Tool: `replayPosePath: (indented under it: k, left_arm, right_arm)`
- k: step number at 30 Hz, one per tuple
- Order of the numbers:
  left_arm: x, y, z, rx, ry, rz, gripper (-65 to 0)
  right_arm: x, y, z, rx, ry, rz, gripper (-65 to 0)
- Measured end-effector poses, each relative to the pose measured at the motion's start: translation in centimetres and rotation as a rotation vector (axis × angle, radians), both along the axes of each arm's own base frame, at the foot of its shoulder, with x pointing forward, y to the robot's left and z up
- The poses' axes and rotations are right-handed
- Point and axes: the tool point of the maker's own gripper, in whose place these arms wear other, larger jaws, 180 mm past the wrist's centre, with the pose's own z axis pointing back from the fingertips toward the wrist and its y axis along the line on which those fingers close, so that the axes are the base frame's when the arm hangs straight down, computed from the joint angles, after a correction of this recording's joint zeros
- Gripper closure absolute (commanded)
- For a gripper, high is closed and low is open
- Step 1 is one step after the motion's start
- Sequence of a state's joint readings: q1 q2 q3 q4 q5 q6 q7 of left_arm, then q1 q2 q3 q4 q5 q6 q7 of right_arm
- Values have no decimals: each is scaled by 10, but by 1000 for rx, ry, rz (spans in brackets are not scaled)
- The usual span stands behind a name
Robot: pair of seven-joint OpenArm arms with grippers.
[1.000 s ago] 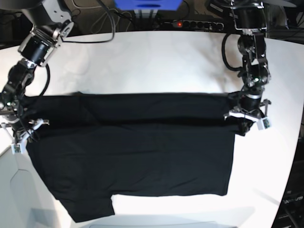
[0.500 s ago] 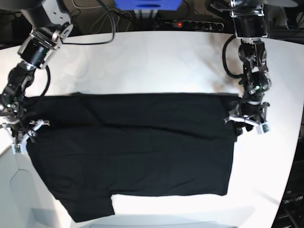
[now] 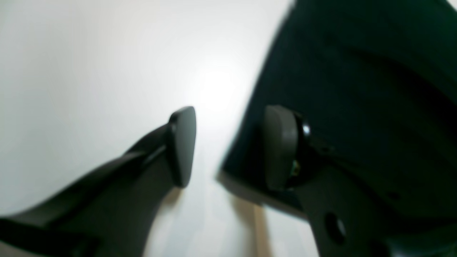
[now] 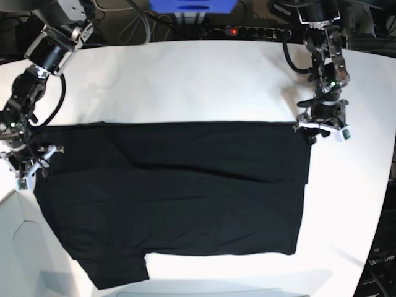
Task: Fold the T-shirt properly
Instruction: 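Drag the shirt back toward the robot with both grippers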
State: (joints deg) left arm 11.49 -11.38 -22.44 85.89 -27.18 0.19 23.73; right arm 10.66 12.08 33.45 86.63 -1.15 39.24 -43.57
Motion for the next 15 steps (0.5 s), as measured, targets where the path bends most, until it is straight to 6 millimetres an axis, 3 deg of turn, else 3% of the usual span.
replayPosePath:
  k: [3,9,15]
  left_arm:
    - [4,-2,1,-6,-18,4,-299]
    - [-1,-2,-17,-30,26,19,-298]
    - [1,3,-22,-25,13,30,-293]
  right_arm:
    - [0,0,0,2,-4,-1,-278]
    - [-8,-3,-5,-2,13,-6,-278]
    - [-18,-33,1,-15,4,-78,-278]
